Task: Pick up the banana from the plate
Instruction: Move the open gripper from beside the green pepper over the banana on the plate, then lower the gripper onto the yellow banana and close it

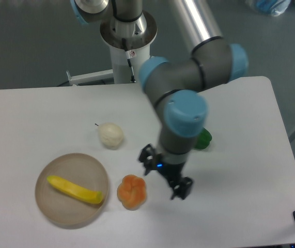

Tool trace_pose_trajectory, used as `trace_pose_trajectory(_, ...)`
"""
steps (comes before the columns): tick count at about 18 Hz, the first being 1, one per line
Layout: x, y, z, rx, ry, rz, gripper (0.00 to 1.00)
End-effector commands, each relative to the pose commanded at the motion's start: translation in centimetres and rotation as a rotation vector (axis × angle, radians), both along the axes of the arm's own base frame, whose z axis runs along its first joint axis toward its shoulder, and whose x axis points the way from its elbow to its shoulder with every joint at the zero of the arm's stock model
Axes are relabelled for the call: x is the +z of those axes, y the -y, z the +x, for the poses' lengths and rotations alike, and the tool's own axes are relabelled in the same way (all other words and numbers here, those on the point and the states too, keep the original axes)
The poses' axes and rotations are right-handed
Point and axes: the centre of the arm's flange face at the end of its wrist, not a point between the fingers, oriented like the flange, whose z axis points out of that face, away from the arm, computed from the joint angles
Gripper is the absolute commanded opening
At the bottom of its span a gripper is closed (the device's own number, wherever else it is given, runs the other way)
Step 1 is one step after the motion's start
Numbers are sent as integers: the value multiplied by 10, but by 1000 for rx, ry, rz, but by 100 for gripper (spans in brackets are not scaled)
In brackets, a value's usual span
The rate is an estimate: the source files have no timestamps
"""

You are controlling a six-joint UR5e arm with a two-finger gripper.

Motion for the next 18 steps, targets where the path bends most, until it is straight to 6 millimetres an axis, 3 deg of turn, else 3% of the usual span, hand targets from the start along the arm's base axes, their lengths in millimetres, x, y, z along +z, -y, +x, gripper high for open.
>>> trace_pose_trajectory(4, -38, -16, 50, -35, -6, 10, 100)
trace_pose_trajectory(6, -64, -11, 70, -64, -1, -28, 100)
trace_pose_trajectory(9, -80, -4, 85, -85, -4, -61, 100)
trace_pose_trajectory(13, -89, -3, 92, -94, 2, -76, 100)
trace_pose_trajectory(14, -90, -3, 93, -96, 3, -77, 92)
trace_pose_trajectory(16, -90, -3, 94, -96, 4, -79, 57)
trace_pose_trajectory(17, -90, -3, 94, -96, 2, -80, 34)
trace_pose_trajectory(18, -90, -3, 94, -96, 2, -80, 23)
